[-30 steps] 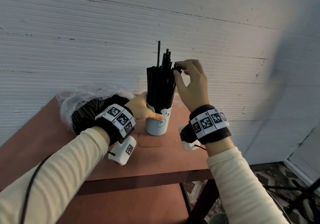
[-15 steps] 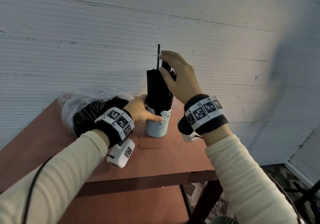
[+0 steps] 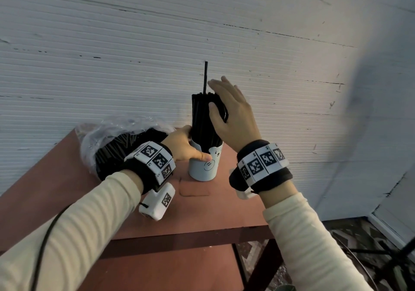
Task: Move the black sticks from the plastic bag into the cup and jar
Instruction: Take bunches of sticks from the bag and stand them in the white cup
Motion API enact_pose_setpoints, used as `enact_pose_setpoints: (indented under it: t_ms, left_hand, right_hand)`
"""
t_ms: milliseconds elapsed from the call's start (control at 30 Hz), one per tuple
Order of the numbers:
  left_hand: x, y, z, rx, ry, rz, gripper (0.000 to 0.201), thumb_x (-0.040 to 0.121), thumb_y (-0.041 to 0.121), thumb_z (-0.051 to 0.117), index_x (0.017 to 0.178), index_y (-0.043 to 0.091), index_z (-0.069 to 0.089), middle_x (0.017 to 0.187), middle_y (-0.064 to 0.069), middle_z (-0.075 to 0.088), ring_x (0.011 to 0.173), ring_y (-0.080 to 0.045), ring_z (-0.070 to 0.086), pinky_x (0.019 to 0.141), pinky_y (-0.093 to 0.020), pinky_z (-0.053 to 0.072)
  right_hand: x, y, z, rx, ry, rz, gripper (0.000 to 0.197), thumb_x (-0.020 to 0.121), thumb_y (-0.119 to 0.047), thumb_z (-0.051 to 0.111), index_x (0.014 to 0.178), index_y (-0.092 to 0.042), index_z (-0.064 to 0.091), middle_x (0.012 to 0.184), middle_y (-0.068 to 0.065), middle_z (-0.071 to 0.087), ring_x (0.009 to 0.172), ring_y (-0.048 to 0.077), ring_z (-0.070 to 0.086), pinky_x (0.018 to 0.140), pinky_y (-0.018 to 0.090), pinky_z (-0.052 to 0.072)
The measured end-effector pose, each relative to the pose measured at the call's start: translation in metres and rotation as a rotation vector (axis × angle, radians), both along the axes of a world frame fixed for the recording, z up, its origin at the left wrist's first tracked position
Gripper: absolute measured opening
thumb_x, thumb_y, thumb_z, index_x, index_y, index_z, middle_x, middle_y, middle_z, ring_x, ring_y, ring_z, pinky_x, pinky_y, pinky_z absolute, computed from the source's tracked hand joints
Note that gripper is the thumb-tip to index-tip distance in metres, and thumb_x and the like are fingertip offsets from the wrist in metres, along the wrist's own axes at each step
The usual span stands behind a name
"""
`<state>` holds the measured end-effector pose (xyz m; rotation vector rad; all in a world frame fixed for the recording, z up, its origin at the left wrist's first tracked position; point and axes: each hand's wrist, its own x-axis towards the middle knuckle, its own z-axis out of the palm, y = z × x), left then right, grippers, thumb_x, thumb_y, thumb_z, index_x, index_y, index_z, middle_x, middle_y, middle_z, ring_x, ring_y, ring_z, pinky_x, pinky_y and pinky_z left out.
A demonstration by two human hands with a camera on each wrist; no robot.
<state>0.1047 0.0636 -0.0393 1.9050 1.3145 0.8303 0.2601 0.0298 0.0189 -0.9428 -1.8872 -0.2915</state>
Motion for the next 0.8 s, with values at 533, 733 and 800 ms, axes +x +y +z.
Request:
enact_pose_setpoints:
  t_ms: [533, 733, 800]
  left_hand:
    - [0.001, -0.002, 0.000, -0.007, -0.021, 0.024, 0.105, 0.028, 0.059, 0.082, 0.122, 0.021, 0.055, 0.116, 0.007, 0.065, 0.109, -0.014, 0.061, 0.097, -0.040, 0.051]
    - [0.000, -0.002, 0.001, -0.039, 0.009, 0.032, 0.101, 0.031, 0.058, 0.084, 0.121, 0.024, 0.054, 0.114, 0.008, 0.065, 0.108, -0.013, 0.061, 0.096, -0.040, 0.051]
    - [0.000, -0.002, 0.001, -0.038, 0.018, 0.032, 0.100, 0.031, 0.059, 0.085, 0.121, 0.025, 0.054, 0.113, 0.009, 0.065, 0.107, -0.013, 0.061, 0.096, -0.040, 0.051]
  right_hand:
    - [0.001, -0.001, 0.017, -0.077, 0.163, 0.057, 0.034, 0.095, -0.021, 0.054, 0.127, -0.012, 0.061, 0.128, 0.001, 0.061, 0.118, 0.010, 0.055, 0.101, 0.015, 0.040]
    - [-0.015, 0.017, 0.057, -0.174, 0.038, 0.089, 0.045, 0.093, -0.018, 0.057, 0.138, -0.016, 0.049, 0.125, 0.003, 0.061, 0.108, 0.010, 0.057, 0.093, 0.017, 0.043]
    - [-0.018, 0.016, 0.057, -0.160, 0.083, 0.098, 0.036, 0.089, -0.007, 0.058, 0.124, -0.012, 0.058, 0.100, 0.002, 0.068, 0.091, 0.011, 0.061, 0.083, 0.015, 0.045]
